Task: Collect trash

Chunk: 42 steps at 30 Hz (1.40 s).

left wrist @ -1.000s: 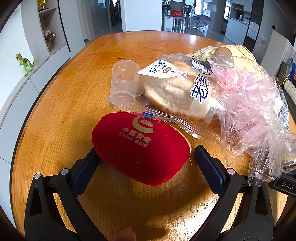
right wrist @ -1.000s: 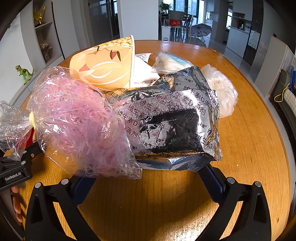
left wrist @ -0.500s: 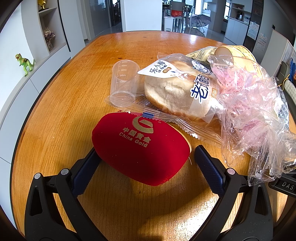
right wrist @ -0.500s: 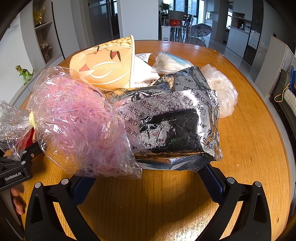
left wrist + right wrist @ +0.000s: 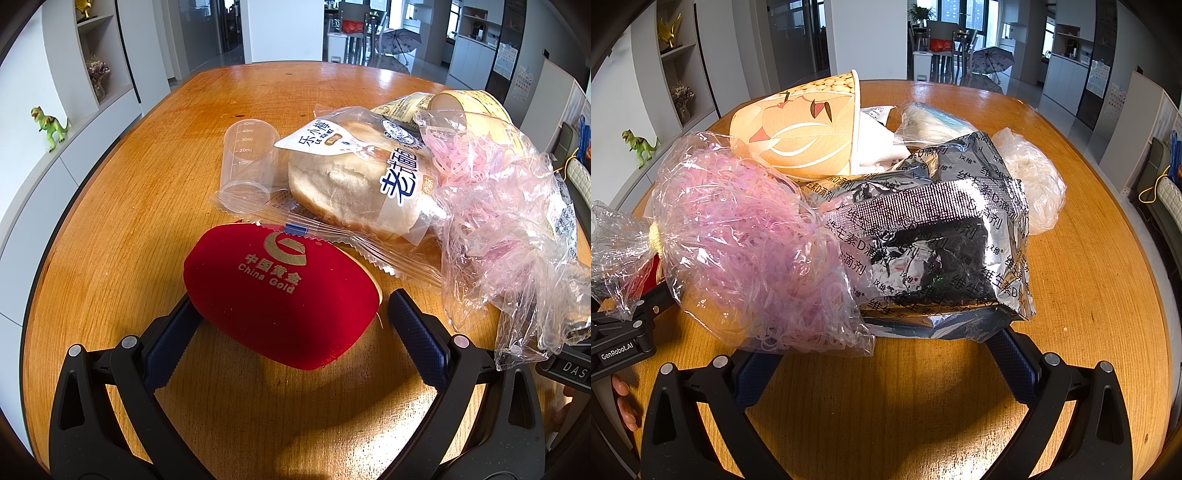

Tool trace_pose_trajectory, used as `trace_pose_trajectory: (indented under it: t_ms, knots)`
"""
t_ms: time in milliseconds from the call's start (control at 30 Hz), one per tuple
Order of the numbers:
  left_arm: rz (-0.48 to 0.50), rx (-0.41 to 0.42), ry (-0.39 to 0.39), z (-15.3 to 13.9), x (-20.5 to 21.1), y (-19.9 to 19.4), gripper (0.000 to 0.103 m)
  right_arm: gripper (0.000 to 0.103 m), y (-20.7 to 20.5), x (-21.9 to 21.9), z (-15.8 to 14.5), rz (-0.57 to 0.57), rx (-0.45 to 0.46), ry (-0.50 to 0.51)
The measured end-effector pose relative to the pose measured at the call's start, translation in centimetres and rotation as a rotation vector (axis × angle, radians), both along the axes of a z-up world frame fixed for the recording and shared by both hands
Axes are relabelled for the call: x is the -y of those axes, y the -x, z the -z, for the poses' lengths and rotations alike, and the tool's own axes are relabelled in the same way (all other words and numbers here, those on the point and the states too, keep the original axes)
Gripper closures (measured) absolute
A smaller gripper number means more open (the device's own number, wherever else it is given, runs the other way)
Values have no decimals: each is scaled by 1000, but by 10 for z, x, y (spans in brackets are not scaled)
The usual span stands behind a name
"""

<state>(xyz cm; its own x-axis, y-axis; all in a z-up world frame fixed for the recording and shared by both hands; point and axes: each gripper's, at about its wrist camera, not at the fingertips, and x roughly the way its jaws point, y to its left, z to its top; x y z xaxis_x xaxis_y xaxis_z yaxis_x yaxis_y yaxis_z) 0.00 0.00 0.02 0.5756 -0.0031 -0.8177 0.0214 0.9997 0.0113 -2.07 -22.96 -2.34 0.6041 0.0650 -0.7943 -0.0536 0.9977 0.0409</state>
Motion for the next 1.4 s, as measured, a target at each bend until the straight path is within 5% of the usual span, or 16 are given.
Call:
trace_pose_trajectory:
  t_ms: [1400]
  knots:
    - [2, -2, -2, 1, 0, 2, 6, 2, 6, 2, -2, -11, 2, -4]
